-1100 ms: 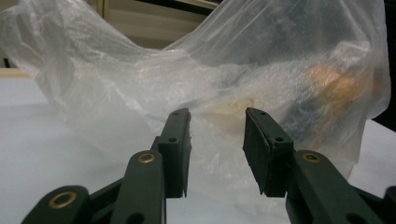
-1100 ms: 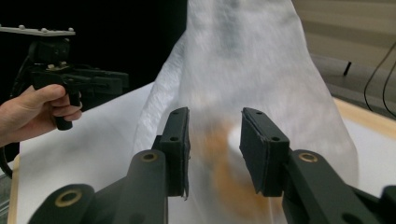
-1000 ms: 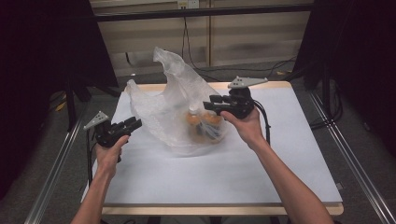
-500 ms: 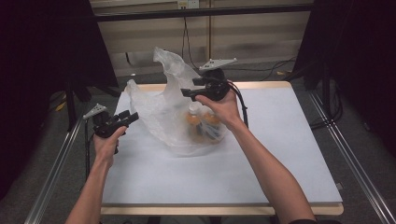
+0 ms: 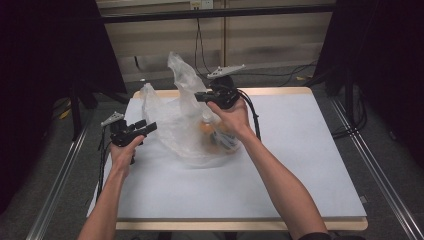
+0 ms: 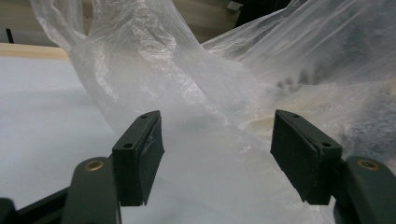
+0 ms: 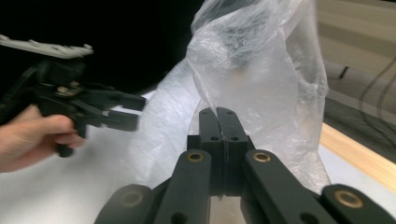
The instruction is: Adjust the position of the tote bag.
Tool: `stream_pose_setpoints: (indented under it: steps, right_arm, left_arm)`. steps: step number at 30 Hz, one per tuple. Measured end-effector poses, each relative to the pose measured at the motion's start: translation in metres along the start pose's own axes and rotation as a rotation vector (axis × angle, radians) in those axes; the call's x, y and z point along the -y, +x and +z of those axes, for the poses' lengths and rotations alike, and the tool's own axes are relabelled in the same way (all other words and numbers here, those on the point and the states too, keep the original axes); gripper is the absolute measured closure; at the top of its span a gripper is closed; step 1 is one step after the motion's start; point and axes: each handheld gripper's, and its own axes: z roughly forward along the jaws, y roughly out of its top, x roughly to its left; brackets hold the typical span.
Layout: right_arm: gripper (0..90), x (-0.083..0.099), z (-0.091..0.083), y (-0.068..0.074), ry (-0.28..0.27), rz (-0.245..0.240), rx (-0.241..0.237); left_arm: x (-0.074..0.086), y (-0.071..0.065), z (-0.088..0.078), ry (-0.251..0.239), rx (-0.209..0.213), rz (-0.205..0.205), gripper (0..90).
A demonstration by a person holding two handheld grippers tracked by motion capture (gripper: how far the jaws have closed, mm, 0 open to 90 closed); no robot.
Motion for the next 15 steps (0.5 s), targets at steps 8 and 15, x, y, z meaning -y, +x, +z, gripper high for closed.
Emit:
stream_pose_setpoints:
  steps: [8,15]
  right_arm:
    - [90.0,0.004,-0.002,0.009,-0.017,0.005,-0.048]
    - [90.0,0.009,-0.006,0.010,-0.027,0.018,-0.063]
  left_arm:
    - [0.005,0.001,0.009,0.001,0.015,-0.024,44.4]
    - [0.010,0.001,0.014,0.042,0.072,-0.052,83.9]
